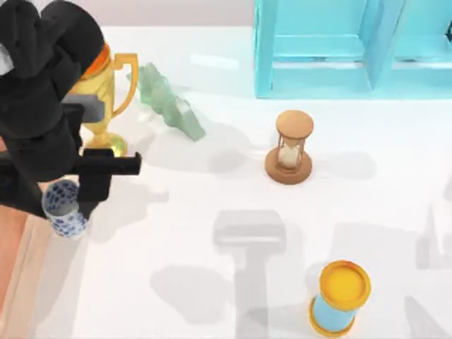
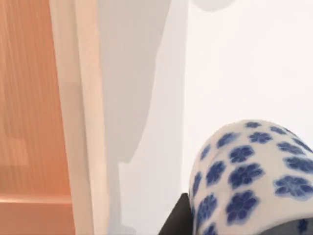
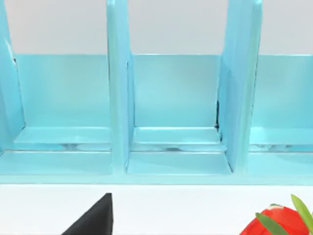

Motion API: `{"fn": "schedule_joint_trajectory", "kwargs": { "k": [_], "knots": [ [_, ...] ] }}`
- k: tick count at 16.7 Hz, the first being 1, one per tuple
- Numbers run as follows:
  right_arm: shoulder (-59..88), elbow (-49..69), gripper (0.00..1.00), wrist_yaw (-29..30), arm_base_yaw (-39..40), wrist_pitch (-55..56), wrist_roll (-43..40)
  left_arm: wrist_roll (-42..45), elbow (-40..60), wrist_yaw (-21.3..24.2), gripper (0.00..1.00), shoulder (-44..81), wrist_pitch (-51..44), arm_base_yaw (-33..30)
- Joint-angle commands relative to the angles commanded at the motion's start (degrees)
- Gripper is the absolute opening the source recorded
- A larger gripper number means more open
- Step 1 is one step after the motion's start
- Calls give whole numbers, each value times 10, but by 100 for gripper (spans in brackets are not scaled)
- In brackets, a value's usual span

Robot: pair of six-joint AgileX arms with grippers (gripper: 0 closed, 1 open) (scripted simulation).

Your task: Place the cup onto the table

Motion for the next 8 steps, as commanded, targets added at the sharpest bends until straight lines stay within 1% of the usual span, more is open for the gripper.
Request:
{"fn": "schedule_joint_trajectory", "kwargs": {
  "k": [6,8],
  "knots": [
    [0,0,100,0,0,0,0,-279,38,3,0,39,-5,-281],
    [0,0,100,0,0,0,0,-357,47,3,0,44,0,-361]
  ]
}}
